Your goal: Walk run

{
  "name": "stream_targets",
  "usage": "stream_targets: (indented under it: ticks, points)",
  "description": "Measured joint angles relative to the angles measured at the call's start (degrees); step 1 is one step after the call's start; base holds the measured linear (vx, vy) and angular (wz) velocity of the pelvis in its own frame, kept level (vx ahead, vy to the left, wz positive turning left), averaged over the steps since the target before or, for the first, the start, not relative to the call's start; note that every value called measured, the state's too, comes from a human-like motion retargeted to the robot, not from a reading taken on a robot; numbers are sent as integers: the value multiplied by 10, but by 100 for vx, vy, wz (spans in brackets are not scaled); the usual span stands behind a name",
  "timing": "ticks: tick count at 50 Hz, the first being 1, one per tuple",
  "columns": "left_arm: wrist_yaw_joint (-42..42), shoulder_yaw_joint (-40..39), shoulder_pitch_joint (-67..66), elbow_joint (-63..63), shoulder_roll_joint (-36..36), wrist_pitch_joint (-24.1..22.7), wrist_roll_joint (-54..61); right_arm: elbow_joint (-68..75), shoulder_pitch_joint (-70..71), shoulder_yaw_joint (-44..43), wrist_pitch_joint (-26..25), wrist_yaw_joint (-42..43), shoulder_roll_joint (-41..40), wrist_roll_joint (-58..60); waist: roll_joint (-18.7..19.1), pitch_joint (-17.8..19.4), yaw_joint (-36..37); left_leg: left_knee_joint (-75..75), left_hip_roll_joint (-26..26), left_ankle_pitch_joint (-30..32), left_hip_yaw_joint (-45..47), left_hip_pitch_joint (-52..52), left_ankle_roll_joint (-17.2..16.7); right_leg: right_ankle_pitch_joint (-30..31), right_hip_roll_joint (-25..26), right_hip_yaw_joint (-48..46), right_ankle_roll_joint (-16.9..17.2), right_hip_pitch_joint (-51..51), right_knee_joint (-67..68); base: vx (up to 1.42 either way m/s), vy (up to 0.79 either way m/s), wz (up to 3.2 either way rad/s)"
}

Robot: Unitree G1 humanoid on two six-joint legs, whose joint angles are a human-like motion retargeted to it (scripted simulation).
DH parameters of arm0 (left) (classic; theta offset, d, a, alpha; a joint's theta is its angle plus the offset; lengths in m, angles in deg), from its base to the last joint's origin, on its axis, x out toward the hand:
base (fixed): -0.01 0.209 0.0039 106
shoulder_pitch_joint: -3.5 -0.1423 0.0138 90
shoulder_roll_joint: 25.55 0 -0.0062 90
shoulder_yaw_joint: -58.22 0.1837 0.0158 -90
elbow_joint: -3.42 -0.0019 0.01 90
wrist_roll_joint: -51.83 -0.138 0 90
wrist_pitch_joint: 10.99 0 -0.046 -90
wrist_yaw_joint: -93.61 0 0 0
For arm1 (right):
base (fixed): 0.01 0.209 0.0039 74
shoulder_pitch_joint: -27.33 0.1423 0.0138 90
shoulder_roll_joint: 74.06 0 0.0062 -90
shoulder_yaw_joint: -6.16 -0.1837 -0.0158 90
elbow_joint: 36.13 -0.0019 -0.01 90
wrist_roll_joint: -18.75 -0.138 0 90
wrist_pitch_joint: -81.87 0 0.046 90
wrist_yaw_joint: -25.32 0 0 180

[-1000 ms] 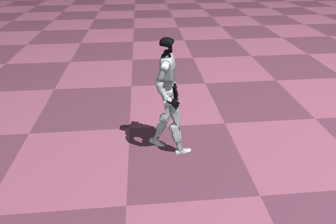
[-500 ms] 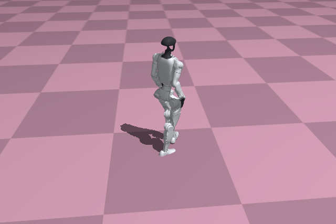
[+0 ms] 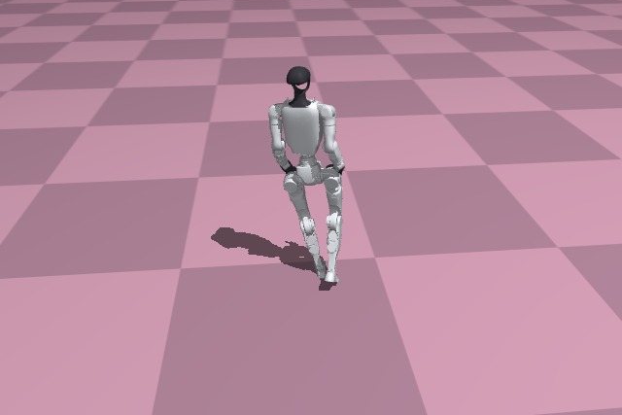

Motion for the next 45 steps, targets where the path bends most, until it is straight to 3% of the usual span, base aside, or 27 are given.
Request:
stream_targets:
  ticks: [3,10,12,15,17,20,23,25,27,30,32,35,37,39,45]
  points:
    - [12,-1,-4,-9,-3,-9,3,-16,4,5,20,10,-2,-37,-3,13,-38,-9,-22,-3,-48,28,3,-11,-26,25,-6,-30,-80,58,-6,218]
    - [0,-13,-12,-37,-7,-13,34,-60,15,34,23,-4,6,3,-47,53,-87,-30,-74,-20,-122,113,-6,9,-26,168,33,-91,-279,51,-14,143]
    - [-5,-14,-10,-44,-9,-14,41,-72,14,40,24,5,9,22,-49,64,-98,-29,-77,-23,-145,133,-9,-6,-31,137,44,-112,-330,62,-15,94]
    - [-8,-12,-6,-50,-11,-15,40,-78,13,46,21,28,13,36,-50,69,-104,-27,-82,-25,-163,156,-17,-47,-24,81,91,-129,-399,56,-12,55]
    - [-11,-7,-5,-56,-14,-15,36,-71,14,43,17,34,10,31,-44,66,-109,-21,-79,-16,-174,168,-33,-55,-18,36,61,-129,-411,86,-21,54]
    - [-27,2,-2,-69,-20,-14,23,-48,21,34,15,14,-2,-15,-26,50,-123,-1,-72,22,-200,174,-75,-41,-4,16,-37,-126,-382,95,-26,82]
    - [-47,0,0,-80,-22,-6,9,-43,23,34,-3,-14,-9,-69,-6,36,-143,42,-60,141,-227,177,-154,1,-6,39,-40,-114,-357,103,-25,104]
    - [-51,2,2,-85,-21,-1,4,-45,23,31,-19,-51,-6,-77,0,25,-135,91,-41,252,-201,164,-237,1,-10,44,-52,-104,-334,96,-13,54]
    - [-44,13,12,-83,-20,2,7,-53,32,27,-39,-82,11,-46,-9,15,-136,173,-70,341,-156,117,-269,-21,-51,52,-44,-94,-313,73,27,71]
    - [-31,31,20,-59,-34,-8,-8,-56,44,33,-52,-86,35,18,-39,2,-145,307,-84,394,-102,41,-269,-49,-86,54,-43,-63,-310,76,-19,52]
    - [-9,33,11,-37,-44,-12,-37,-45,37,38,-47,-82,32,41,-54,1,-136,373,-74,329,-137,-3,-263,-62,-61,54,-64,-25,-323,87,-82,-26]
    - [20,18,5,-14,-45,-9,-55,-26,30,36,-51,-85,22,44,-84,6,-103,420,1,225,-45,-74,-187,-66,-36,77,-88,16,-341,77,-53,-77]
    - [34,11,3,0,-40,-15,-44,-17,23,33,-55,-84,16,43,-98,12,-80,393,1,175,-35,-115,-140,-73,-26,95,-95,39,-346,62,-24,-97]
    - [55,10,1,17,-38,-19,-43,-7,18,31,-56,-83,14,38,-98,19,-60,336,3,148,-38,-148,-114,-82,-11,101,-102,60,-350,67,-19,-76]
    - [80,11,-3,41,-32,-22,-84,20,15,23,-72,-108,9,14,-85,37,-28,99,0,128,-33,-209,-37,-118,30,120,-121,130,-352,72,-12,-60]
